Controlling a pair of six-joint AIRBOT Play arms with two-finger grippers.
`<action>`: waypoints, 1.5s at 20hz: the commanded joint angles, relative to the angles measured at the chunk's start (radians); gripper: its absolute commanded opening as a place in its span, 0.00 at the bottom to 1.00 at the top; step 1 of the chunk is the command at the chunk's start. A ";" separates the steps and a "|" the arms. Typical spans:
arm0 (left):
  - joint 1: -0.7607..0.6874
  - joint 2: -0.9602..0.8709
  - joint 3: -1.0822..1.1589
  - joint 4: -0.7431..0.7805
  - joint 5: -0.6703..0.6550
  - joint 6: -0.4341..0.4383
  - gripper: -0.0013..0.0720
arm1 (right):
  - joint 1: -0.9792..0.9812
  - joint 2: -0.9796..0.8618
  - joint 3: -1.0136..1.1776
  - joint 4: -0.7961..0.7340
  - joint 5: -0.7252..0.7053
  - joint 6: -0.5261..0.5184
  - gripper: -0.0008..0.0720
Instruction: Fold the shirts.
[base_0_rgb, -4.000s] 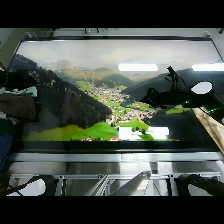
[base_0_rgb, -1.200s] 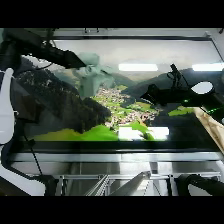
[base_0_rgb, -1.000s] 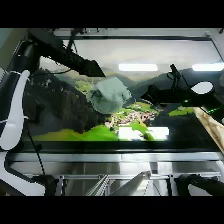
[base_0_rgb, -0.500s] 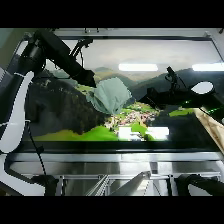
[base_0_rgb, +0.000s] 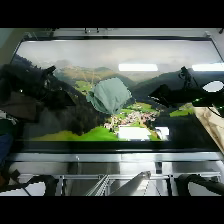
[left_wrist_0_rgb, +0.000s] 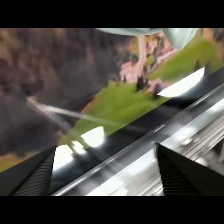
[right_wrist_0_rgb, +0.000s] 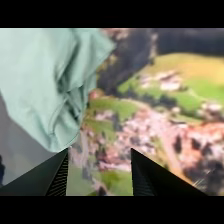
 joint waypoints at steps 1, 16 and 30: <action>0.117 0.055 -0.261 -0.184 -0.172 -0.002 0.98 | -0.022 -0.125 0.035 0.045 0.058 -0.051 0.59; -0.122 -0.338 0.161 -0.180 -0.139 -0.001 0.98 | 0.300 -0.504 0.261 0.631 -0.002 -0.298 0.19; -0.240 -0.556 0.661 -0.181 0.012 -0.124 0.04 | 0.207 -0.418 0.269 0.741 0.297 -0.440 0.04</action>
